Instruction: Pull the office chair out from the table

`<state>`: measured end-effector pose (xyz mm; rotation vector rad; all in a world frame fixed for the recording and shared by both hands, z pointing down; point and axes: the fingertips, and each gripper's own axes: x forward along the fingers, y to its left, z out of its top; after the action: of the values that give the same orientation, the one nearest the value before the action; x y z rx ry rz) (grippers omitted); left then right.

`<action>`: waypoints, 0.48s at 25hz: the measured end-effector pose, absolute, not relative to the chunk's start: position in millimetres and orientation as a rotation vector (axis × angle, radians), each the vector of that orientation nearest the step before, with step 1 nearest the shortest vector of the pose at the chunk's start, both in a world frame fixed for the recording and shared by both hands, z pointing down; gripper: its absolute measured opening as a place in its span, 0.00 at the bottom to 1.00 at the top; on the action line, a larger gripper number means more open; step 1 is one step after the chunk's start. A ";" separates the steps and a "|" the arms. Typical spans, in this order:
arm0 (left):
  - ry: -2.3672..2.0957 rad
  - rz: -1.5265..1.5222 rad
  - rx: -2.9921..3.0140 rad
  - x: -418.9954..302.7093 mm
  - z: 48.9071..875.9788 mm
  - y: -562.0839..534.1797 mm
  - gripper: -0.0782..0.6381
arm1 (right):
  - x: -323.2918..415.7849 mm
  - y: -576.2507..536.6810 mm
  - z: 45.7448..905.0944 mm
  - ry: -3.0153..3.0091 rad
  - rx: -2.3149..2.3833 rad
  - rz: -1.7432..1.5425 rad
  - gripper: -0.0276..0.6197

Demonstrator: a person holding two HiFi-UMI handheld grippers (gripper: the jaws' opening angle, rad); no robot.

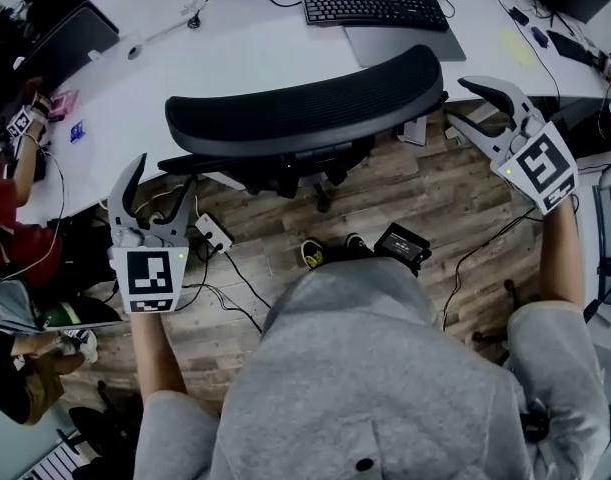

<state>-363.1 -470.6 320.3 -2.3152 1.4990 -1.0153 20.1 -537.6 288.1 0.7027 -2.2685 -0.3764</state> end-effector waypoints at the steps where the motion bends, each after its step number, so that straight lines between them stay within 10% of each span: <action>1: 1.445 -1.066 -2.329 -362.1 325.6 -472.5 0.54 | 15.1 -535.6 295.8 -2.266 0.654 -0.362 0.35; 12: 1.017 -1.479 -2.381 -360.6 397.1 -498.1 0.59 | -5.3 -557.9 379.3 -1.966 0.308 -0.525 0.39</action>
<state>-360.6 -498.1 397.1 -2.3814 1.0173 -1.4792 -5.3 -557.9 379.3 0.3077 -1.9664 -0.5253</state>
